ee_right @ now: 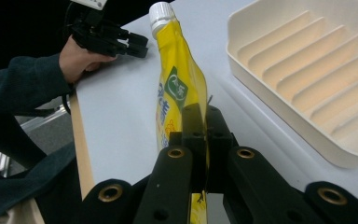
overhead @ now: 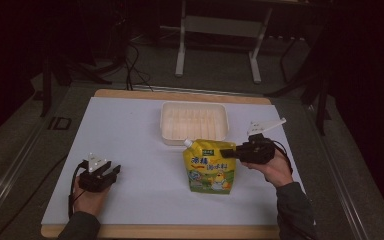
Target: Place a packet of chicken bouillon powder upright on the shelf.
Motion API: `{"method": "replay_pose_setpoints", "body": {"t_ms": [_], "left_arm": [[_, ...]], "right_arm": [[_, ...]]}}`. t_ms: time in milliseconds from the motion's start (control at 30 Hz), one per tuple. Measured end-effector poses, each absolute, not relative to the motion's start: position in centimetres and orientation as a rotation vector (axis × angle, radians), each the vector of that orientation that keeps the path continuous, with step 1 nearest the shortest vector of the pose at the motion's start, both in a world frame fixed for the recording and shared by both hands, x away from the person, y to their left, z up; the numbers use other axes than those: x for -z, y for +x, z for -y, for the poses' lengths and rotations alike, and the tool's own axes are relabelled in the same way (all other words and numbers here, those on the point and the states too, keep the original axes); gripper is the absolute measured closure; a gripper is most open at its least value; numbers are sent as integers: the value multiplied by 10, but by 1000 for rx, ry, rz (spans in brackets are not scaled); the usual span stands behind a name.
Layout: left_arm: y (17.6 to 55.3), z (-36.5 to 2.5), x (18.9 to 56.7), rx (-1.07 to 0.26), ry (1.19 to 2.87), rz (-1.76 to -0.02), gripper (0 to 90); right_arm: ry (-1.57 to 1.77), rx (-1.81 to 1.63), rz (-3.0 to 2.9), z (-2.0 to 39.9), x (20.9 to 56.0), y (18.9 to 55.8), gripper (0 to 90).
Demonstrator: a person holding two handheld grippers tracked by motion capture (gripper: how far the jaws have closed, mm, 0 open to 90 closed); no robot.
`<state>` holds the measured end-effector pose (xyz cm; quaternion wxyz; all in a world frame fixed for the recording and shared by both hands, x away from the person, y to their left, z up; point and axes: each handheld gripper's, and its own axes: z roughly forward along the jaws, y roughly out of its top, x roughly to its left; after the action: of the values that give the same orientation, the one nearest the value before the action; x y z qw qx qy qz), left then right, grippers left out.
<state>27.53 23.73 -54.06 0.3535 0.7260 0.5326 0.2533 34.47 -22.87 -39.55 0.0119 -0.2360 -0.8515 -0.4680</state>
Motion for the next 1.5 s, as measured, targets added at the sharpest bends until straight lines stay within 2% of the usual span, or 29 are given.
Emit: {"method": "replay_pose_setpoints", "body": {"t_ms": [667,1067,1500], "left_arm": [[275,-237,541,-658,1882,-1380,589],[275,-237,541,-656,1878,-1381,587],[275,-237,541,-658,1881,-1380,586]], "right_arm": [[-666,1328,2763,239,395,331,882],[-676,1342,2711,244,416,331,819],[-695,1476,2579,252,440,330,794]]}}
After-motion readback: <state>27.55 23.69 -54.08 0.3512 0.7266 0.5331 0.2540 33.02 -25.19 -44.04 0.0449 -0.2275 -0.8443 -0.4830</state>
